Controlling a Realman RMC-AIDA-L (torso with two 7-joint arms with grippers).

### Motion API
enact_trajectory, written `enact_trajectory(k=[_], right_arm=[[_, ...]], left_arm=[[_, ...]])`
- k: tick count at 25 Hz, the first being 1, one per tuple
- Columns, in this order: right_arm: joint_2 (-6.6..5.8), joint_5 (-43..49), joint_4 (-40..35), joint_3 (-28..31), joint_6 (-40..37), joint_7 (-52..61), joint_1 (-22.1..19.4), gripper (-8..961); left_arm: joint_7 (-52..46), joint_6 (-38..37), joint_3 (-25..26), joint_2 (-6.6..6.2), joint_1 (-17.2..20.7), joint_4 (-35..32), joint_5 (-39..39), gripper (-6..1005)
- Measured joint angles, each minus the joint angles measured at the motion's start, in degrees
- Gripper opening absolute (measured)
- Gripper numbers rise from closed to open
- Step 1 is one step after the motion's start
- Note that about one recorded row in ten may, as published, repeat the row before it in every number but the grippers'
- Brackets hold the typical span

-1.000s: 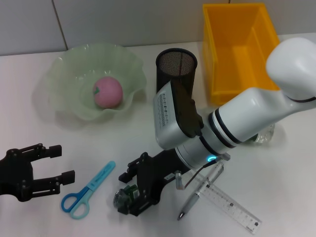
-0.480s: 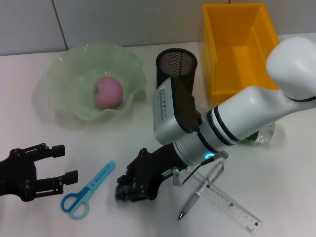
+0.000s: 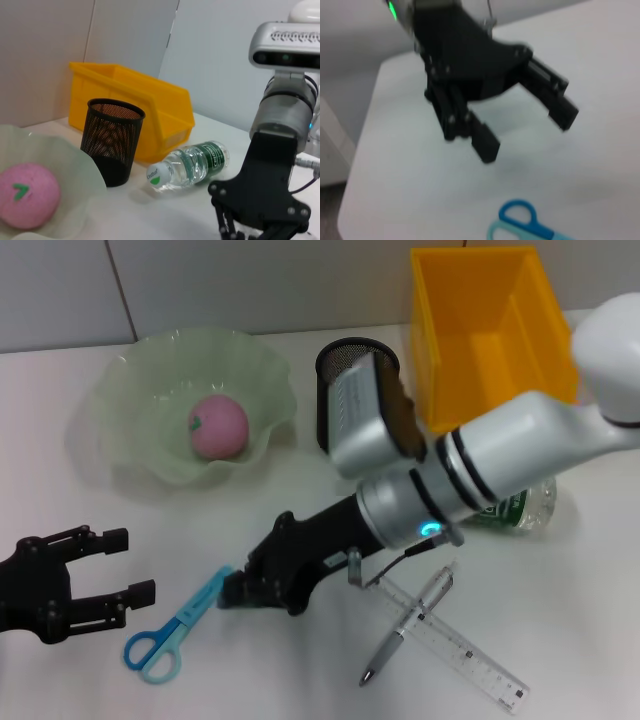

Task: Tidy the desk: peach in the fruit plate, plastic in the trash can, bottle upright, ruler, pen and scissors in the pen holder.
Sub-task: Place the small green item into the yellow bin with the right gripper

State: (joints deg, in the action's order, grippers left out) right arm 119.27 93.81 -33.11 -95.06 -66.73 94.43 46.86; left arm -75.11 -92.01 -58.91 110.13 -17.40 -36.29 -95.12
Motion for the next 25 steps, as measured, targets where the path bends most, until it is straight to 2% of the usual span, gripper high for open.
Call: enact_trajectory(k=[8,15,20,25], right_arm=[[-0.97,0.36,-0.45,6.60,-3.49,0.87,-2.18,20],[-2.15,0.38,-2.78,19.63,-8.42,-0.23,-6.89,3],[-1.40,-0.04,-5.80,31.50,-12.19,-3.59,-11.15,3],[-0.31,-1.38,-5.56,41.52,-14.02,-7.87,-12.89,2]], left_arm=[[0.00,-0.20,0.93,-0.05,0.15,0.00,0.16,810],[-0.04,-0.69,0.92,0.53,0.00,-0.01,0.01,810],[-0.02,-0.79,0.54,1.46,-0.08,-0.01,-0.07,809],[-0.02,-0.81,0.36,2.32,-0.17,-0.01,-0.07,808]])
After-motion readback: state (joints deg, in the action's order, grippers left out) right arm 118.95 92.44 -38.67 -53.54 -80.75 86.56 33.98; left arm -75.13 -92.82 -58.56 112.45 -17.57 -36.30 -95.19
